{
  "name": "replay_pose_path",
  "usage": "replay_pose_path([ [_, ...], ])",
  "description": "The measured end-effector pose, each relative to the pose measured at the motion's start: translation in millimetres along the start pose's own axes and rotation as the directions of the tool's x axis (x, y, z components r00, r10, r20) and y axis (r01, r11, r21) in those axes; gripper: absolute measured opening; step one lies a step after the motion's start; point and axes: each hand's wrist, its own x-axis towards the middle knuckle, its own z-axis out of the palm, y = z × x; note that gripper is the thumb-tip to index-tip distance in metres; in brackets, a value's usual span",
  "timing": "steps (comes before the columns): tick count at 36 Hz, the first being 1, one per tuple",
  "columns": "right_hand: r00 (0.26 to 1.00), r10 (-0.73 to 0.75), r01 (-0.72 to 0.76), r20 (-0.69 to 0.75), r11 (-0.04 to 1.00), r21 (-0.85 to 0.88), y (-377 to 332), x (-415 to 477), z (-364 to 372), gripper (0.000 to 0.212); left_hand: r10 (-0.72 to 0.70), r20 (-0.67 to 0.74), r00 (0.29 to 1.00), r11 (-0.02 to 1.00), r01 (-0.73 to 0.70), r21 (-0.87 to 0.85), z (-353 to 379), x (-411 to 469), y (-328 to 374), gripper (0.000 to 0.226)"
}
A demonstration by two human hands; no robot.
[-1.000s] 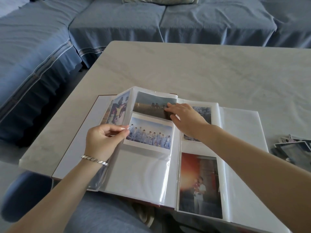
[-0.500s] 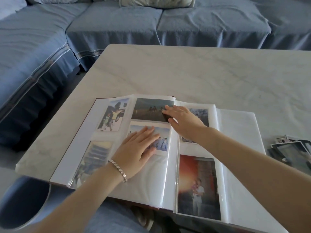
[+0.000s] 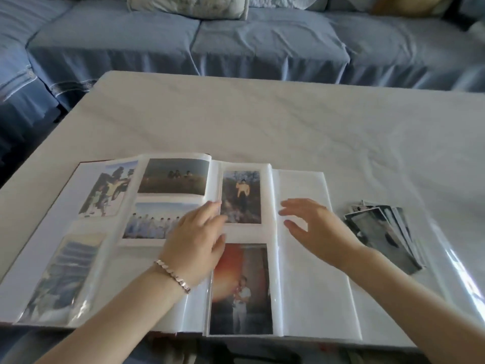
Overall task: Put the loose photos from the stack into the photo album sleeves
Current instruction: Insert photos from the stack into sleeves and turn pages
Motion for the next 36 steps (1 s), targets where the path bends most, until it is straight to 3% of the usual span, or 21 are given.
replay_pose_path([
  [3,0.985,0.153,-0.155,-0.075,0.988,-0.024,30.7,-27.8,-13.6,0.022,0.102,0.087,0.991,0.995,-0.103,0.011,15.2,0.8,21.9,0.038],
  [6,0.943,0.311,-0.32,-0.119,0.945,-0.069,57.7,-49.5,-21.0,0.026,0.107,0.143,0.984,0.994,-0.11,0.02,27.5,4.0,31.2,0.042],
  [12,0.865,0.492,-0.501,-0.103,0.828,-0.253,84.7,-71.4,-22.4,0.062,0.105,0.199,0.974,0.99,-0.121,0.072,35.2,7.1,30.3,0.043],
  [14,0.85,0.521,-0.518,-0.08,0.797,-0.311,90.8,-73.2,-18.6,0.061,0.101,0.203,0.974,0.99,-0.119,0.081,35.1,7.0,29.2,0.043],
  [20,0.872,0.475,-0.479,-0.114,0.782,-0.399,89.4,-72.8,-13.1,0.034,0.096,0.214,0.972,0.989,-0.117,0.088,33.6,8.2,29.8,0.043],
  [24,0.879,0.46,-0.468,-0.127,0.777,-0.42,86.8,-74.0,-17.1,0.031,0.103,0.209,0.973,0.989,-0.123,0.086,32.9,9.9,29.9,0.042],
  [27,0.858,0.5,-0.506,-0.119,0.781,-0.366,92.3,-77.2,-22.3,0.035,0.09,0.2,0.976,0.991,-0.108,0.08,32.4,10.4,29.4,0.041],
  [31,0.848,0.492,-0.53,-0.198,0.801,-0.279,91.7,-82.9,-31.1,0.018,0.093,0.161,0.983,0.995,-0.099,0.032,31.7,11.8,31.5,0.036],
  [34,0.881,0.358,-0.423,-0.31,0.889,-0.175,69.9,-85.3,-38.1,0.029,0.033,0.028,0.999,0.982,-0.027,-0.185,28.4,12.2,40.5,0.023],
  [36,0.894,0.176,-0.25,-0.412,0.959,-0.134,49.8,-85.7,-38.2,0.037,-0.098,0.054,0.994,0.907,0.111,-0.407,23.0,14.4,52.5,0.021],
])
